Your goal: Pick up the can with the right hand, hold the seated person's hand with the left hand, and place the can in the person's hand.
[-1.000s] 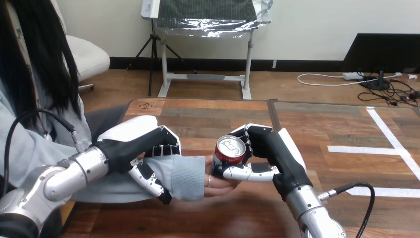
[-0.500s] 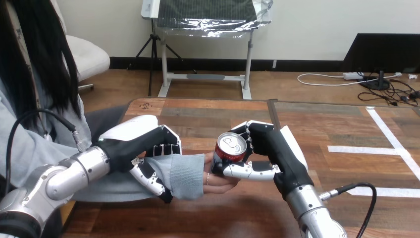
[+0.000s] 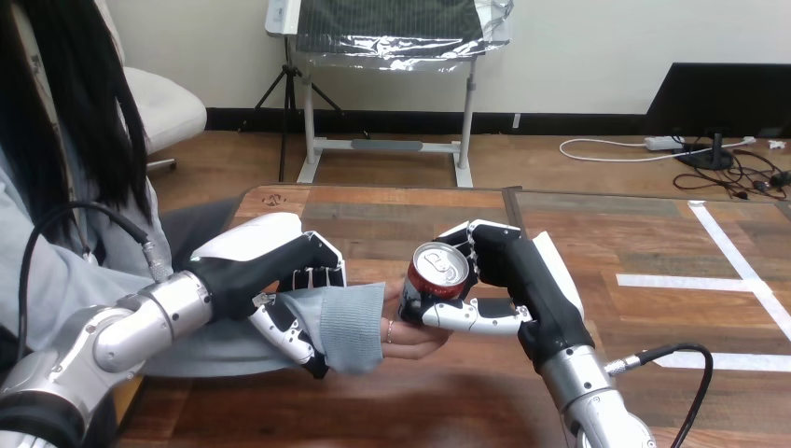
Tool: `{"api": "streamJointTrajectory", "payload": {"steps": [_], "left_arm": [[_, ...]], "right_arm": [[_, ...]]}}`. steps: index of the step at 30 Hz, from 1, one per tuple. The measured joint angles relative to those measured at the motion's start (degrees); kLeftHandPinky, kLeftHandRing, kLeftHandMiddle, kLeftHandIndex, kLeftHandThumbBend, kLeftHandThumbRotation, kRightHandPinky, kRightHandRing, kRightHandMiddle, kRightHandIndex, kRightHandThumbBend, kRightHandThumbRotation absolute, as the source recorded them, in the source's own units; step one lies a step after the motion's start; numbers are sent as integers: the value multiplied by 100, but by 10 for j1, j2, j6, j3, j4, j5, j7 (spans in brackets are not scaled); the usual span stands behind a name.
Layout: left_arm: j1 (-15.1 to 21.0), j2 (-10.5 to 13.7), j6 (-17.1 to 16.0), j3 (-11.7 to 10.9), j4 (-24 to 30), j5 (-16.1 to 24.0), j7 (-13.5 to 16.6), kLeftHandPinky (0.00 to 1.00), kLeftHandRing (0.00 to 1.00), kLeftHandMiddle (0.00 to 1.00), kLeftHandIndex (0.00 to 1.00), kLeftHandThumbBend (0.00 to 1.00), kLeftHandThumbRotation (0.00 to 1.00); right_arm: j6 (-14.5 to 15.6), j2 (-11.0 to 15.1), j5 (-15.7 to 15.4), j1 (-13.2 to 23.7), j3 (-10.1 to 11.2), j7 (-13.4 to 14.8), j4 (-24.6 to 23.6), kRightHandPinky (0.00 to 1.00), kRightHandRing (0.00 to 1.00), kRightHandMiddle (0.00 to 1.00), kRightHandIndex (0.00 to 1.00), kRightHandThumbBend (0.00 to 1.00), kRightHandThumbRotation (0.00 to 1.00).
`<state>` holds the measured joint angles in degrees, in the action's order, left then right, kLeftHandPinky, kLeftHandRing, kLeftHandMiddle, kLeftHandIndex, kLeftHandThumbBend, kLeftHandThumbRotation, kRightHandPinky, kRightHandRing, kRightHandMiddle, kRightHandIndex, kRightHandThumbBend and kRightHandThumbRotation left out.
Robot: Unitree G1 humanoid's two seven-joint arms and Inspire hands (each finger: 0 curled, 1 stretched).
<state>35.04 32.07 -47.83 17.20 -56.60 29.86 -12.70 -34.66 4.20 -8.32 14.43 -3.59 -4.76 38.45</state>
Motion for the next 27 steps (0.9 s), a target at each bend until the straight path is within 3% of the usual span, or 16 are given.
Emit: {"api": "streamJointTrajectory", "payload": {"steps": [27], "left_arm": [[12, -12, -1, 0, -14, 1, 10, 28, 34, 41, 43, 92, 0]], "right_arm": [[10, -3, 11, -3, -1, 9, -23, 36, 42, 50, 51, 82, 0]]}}
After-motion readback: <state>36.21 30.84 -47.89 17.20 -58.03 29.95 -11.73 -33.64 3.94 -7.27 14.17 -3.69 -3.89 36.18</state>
